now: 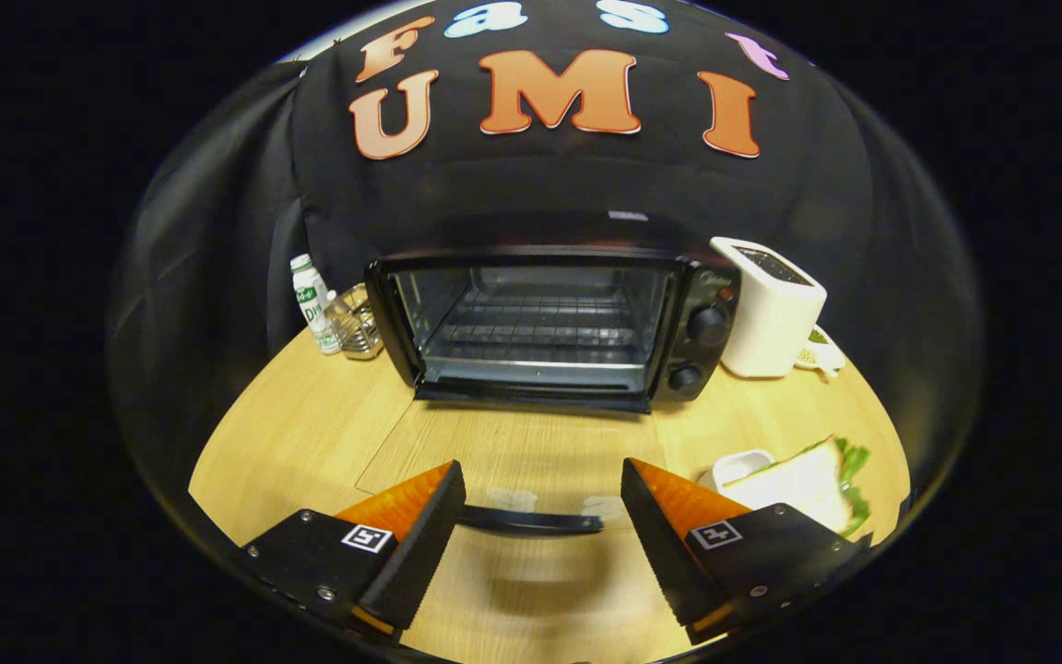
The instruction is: Open the toaster oven, put the food inside, and close the toaster oven door.
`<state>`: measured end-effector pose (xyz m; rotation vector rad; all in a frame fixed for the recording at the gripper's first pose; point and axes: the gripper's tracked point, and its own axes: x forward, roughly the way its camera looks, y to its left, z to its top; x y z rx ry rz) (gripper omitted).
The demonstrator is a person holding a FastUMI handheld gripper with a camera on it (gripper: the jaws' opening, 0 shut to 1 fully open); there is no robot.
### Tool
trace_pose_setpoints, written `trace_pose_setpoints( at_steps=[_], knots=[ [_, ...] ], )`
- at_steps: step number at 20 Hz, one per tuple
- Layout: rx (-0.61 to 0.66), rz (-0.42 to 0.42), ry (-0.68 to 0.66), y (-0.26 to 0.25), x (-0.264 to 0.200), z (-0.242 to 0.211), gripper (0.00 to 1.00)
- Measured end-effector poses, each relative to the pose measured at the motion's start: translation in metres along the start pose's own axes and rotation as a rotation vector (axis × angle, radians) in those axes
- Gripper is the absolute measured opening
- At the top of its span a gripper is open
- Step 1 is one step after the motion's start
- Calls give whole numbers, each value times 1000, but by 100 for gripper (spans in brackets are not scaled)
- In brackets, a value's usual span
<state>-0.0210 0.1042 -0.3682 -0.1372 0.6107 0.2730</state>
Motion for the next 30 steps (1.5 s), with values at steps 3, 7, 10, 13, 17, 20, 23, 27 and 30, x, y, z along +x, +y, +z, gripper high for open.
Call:
trace_pose_setpoints(
  at_steps=[3, 7, 10, 13, 17, 20, 23, 27, 30],
  knots=[
    [41, 17, 19, -43, -16, 23, 100],
    [53, 11, 59, -115, -33, 42, 100],
    [50, 15, 114, -162, -39, 42, 100],
    [83, 53, 199, -192, -39, 30, 100],
    [151, 120, 349, -221, -31, -5, 99],
    [217, 196, 457, -228, -24, -30, 99],
    [280, 262, 527, -225, -16, -49, 98],
    [275, 311, 602, -216, -10, -74, 90],
    [265, 329, 630, -208, -7, -84, 73]
  ],
)
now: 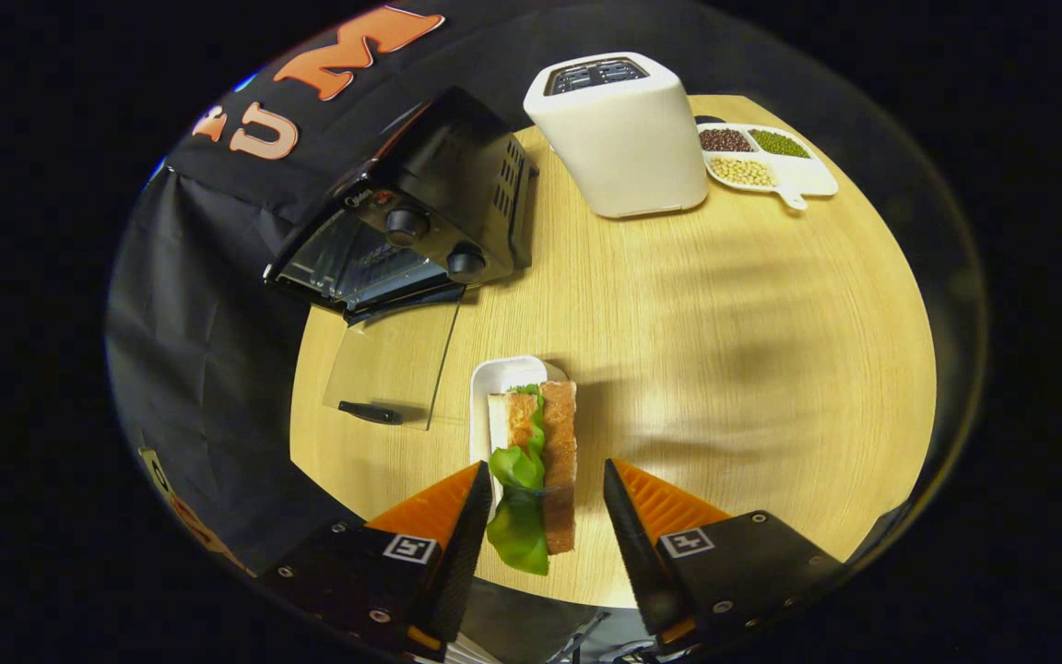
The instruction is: Open the toaster oven, put the food inside, and close the toaster oven door.
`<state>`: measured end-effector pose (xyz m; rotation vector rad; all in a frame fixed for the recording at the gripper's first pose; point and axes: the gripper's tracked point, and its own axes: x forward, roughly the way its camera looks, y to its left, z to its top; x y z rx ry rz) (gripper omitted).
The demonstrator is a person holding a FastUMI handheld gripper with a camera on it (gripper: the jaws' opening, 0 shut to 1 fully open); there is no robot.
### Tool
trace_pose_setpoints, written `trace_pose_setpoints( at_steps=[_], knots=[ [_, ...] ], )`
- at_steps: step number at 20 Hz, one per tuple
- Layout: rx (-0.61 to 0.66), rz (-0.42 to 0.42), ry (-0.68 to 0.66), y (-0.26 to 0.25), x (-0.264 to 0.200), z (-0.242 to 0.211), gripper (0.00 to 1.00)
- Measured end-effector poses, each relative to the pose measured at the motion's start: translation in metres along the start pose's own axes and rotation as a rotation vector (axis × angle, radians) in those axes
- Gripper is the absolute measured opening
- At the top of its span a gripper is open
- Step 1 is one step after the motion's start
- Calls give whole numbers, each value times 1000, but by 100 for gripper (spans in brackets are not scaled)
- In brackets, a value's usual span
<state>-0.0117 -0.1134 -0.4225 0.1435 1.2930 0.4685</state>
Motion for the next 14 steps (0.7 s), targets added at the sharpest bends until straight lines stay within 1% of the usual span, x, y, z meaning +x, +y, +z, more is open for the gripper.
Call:
trace_pose_setpoints(
  at_steps=[1, 2, 3, 4, 5, 6, 8, 11, 14],
  knots=[
    [3, 8, 6, 1, 2, -2, 69],
    [9, 10, 9, 3, 2, -2, 56],
    [10, 6, 9, 3, 3, -2, 50],
    [15, 3, 9, 4, 0, -2, 44],
    [18, -5, 4, 4, 0, -3, 42],
    [14, -14, -5, 7, -4, -3, 36],
    [5, -28, -14, 12, -11, -6, 31],
    [0, -38, -52, 22, -30, -1, 31],
    [21, -40, -135, 36, -54, 12, 31]
  ],
)
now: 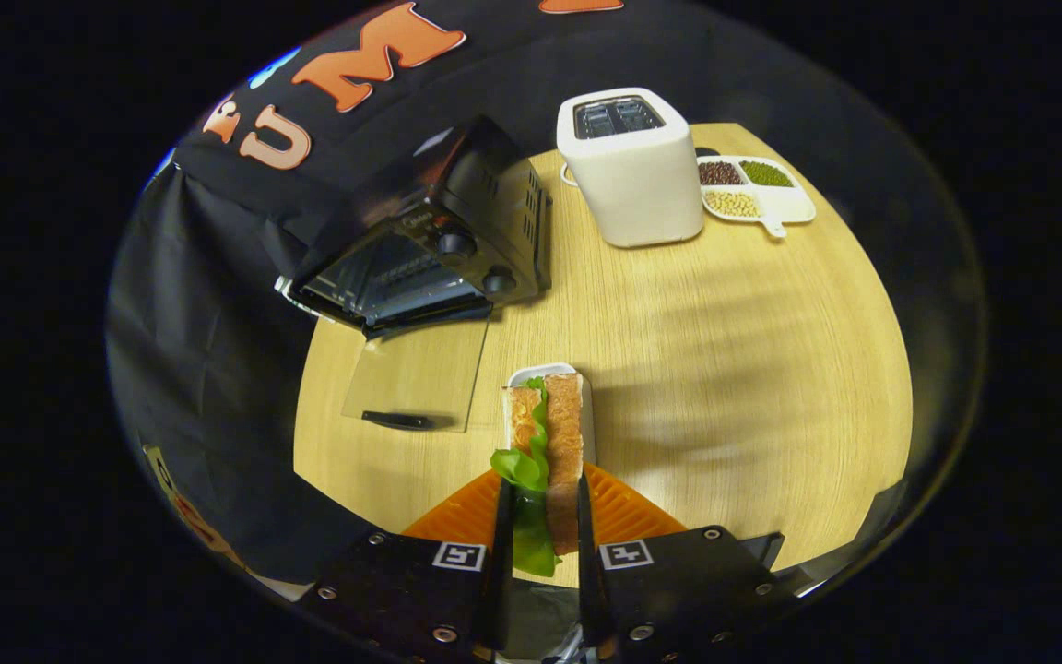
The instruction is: Open the toaster oven, put the food inside, and close the toaster oven door.
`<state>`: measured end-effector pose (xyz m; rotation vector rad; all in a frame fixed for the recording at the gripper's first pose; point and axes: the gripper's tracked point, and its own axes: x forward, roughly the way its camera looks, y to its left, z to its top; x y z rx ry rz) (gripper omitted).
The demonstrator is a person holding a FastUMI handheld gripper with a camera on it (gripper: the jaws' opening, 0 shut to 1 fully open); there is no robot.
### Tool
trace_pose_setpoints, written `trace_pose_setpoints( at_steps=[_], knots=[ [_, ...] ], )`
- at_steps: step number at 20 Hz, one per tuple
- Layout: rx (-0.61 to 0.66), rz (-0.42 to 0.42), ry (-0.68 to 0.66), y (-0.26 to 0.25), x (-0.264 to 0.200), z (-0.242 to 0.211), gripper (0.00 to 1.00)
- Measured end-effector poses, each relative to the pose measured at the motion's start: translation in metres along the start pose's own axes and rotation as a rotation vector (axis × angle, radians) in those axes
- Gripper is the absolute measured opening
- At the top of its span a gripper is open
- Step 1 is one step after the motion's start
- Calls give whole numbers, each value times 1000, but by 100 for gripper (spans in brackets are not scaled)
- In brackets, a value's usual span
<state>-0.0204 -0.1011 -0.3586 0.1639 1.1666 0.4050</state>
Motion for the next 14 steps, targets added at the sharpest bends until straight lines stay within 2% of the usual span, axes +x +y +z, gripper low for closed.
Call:
trace_pose_setpoints(
  at_steps=[7, 14],
  knots=[
    [196, 110, -209, 53, -25, 30, 30],
    [451, 265, -358, 114, 23, 39, 30]
  ],
)
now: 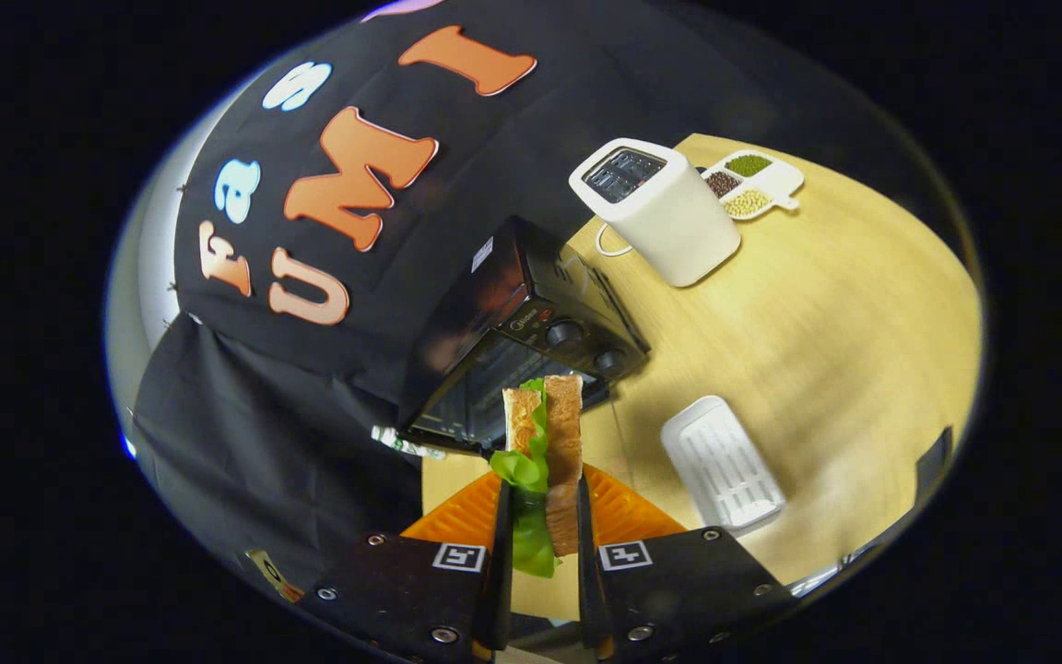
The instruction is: Open the toaster oven, put the food inside, and close the toaster oven door.
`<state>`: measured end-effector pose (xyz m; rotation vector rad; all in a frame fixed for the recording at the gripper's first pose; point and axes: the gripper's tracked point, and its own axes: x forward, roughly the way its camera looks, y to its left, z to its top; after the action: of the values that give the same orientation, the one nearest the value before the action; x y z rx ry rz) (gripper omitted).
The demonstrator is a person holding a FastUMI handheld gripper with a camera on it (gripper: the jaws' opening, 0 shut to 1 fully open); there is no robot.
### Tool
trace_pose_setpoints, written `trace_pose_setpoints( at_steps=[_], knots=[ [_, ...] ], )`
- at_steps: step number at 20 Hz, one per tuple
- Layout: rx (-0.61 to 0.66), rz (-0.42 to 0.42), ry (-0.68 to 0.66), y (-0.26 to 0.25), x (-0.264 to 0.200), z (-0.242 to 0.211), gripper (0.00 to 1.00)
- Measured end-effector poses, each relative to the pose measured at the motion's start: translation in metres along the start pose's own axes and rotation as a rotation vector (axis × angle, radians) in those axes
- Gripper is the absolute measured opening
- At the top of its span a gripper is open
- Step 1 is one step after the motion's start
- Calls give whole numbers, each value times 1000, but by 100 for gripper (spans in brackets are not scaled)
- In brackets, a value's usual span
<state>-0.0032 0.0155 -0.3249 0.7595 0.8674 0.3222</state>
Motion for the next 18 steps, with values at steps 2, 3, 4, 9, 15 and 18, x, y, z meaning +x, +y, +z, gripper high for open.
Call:
trace_pose_setpoints(
  at_steps=[2, 3, 4, 9, 15, 18],
  knots=[
    [63, 26, -31, 7, 21, -11, 30],
    [88, 32, -41, 8, 31, -16, 30],
    [116, 38, -52, 10, 43, -19, 30],
    [269, 61, -144, 20, 97, -22, 30],
    [411, 47, -265, 43, 152, -17, 30],
    [438, 25, -310, 54, 171, -17, 30]
  ],
)
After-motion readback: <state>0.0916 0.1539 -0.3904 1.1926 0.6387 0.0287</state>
